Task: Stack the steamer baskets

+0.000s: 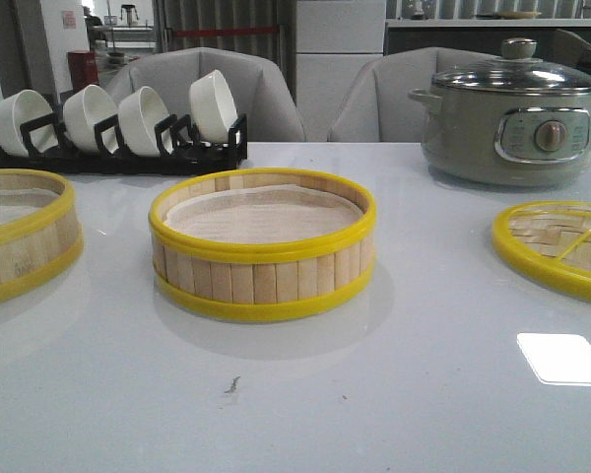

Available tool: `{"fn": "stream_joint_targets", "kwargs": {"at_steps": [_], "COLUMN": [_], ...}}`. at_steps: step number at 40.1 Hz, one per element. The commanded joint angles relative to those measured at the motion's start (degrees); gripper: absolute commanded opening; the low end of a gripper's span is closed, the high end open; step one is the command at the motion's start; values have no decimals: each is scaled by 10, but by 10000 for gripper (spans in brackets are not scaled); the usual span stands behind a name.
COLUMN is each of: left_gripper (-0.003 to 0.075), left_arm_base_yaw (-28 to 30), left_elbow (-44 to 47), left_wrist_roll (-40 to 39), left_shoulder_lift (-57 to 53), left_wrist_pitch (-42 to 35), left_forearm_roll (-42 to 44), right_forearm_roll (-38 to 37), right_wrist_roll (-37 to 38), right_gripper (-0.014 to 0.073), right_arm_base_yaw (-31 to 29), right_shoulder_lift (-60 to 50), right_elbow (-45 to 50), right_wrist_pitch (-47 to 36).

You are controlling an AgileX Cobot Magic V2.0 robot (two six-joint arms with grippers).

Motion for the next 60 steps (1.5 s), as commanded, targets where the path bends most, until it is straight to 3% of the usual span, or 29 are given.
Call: {"fn": "stream_joint_targets", "kwargs": {"at_steps": [1, 45, 60], "left_gripper": [104, 104, 104], "left_arm_base_yaw": [1, 1, -69], "left_elbow": [1, 1, 1], "left_wrist_roll": [1, 1, 1], "left_shoulder_lift": [-6, -6, -8], "left_wrist_pitch": [-51, -51, -51], "left_forearm_roll": [-1, -1, -1], "right_forearm_roll": [-5, -5, -5], "right_wrist_roll": [1, 1, 1], "right_gripper": [60, 60, 60], "right_arm_base_yaw": [-1, -1, -1], "right_shoulder_lift": [-10, -10, -10], "right_elbow": [-8, -8, -8], "right_wrist_pitch": [-47, -47, -47]}}
